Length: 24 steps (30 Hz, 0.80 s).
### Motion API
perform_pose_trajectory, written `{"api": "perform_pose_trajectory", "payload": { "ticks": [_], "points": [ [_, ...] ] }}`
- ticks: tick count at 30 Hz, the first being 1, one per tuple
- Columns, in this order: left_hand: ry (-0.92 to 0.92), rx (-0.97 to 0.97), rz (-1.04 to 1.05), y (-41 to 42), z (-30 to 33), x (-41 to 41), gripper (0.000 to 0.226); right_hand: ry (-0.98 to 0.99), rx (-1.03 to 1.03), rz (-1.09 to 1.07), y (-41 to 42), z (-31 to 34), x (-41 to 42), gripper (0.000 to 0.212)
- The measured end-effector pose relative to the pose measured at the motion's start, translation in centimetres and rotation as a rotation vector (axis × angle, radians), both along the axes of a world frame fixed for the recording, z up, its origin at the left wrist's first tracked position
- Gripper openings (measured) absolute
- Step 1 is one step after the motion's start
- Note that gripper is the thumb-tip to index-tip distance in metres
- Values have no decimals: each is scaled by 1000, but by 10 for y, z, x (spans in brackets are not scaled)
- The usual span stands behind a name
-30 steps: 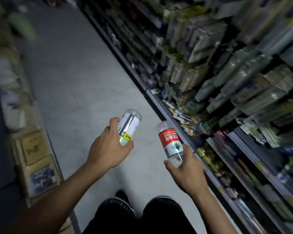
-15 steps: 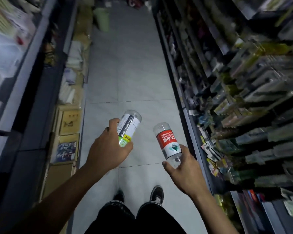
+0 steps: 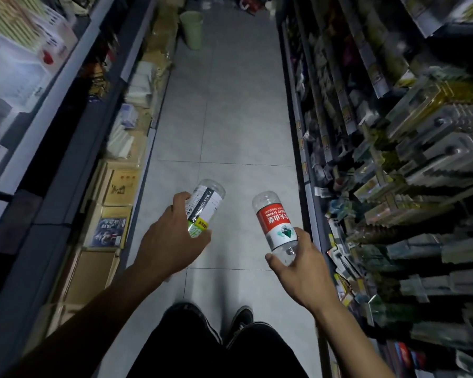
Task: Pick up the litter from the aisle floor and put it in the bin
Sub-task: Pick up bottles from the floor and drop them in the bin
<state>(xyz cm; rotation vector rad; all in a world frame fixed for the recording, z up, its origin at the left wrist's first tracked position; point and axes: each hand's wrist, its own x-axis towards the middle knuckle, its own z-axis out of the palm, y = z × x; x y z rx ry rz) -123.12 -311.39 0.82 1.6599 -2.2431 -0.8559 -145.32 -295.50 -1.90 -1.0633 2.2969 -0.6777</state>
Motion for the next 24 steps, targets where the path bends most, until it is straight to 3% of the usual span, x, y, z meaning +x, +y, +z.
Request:
{"api": "perform_pose_trajectory", "payload": {
  "ticks": [11, 19, 24],
  "points": [
    [38, 27, 159, -64, -17, 17, 82, -25, -32, 137, -127, -2, -37, 61],
    [74, -40, 142, -192, -28, 2, 84, 3, -31, 192, -265, 4, -44, 63],
    [0, -67, 158, -277, -21, -23, 79, 18, 9, 126, -324, 6, -51, 65]
  ]
}}
